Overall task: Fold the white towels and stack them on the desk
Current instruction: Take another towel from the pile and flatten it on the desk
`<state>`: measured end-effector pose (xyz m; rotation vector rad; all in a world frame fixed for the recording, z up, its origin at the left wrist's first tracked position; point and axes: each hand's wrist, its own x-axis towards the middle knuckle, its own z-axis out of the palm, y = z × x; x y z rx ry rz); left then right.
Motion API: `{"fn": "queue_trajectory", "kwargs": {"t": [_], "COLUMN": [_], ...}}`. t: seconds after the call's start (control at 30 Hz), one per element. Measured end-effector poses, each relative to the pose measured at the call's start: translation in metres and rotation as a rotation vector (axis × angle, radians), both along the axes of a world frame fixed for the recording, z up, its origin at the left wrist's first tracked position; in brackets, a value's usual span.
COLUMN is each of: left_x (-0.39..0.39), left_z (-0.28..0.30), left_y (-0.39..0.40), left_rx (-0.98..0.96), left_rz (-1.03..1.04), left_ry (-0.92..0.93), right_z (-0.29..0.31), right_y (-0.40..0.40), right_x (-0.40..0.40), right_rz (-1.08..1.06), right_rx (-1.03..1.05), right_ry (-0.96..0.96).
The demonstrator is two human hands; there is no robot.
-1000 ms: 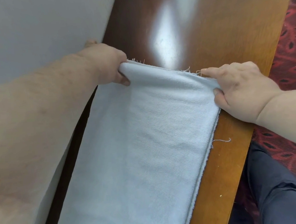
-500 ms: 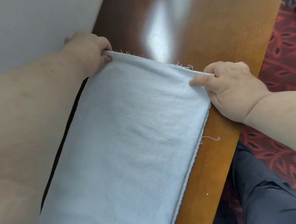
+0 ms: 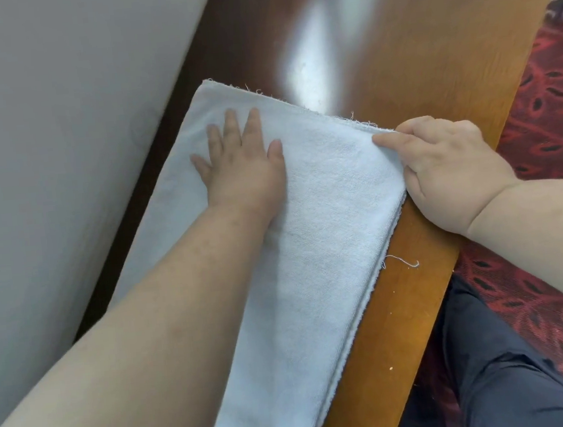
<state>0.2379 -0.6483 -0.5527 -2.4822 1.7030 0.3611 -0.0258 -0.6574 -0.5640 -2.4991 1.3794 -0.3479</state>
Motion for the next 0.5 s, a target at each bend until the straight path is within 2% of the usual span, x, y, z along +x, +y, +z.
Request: {"fn": "queue_trajectory", "kwargs": {"t": [0.2, 0.33, 0.4, 0.5], "left_x": [0.013, 0.011, 0.01, 0.01], "left_z": [-0.004, -0.008, -0.007, -0.006], "left_y": [-0.024, -0.02, -0.014, -0.002], "left_rx": [0.057, 0.014, -0.115, -0.434], "left_rz": [0.016, 0.04, 0.07, 0.088], "left_ry": [-0.019, -0.047, 0.0, 0.101], "right_z": [-0.001, 0.002, 0.003, 0.005], "right_y": [0.003, 0.008, 0.01, 0.009], "right_x": [0.002, 0.003, 0.0, -0.003], "right_rz": [-0.088, -0.1, -0.089, 0.09], "right_rx": [0.032, 0.08, 0.114, 0.064], "right_ry": [-0.014, -0.045, -0.022, 0.114]}}
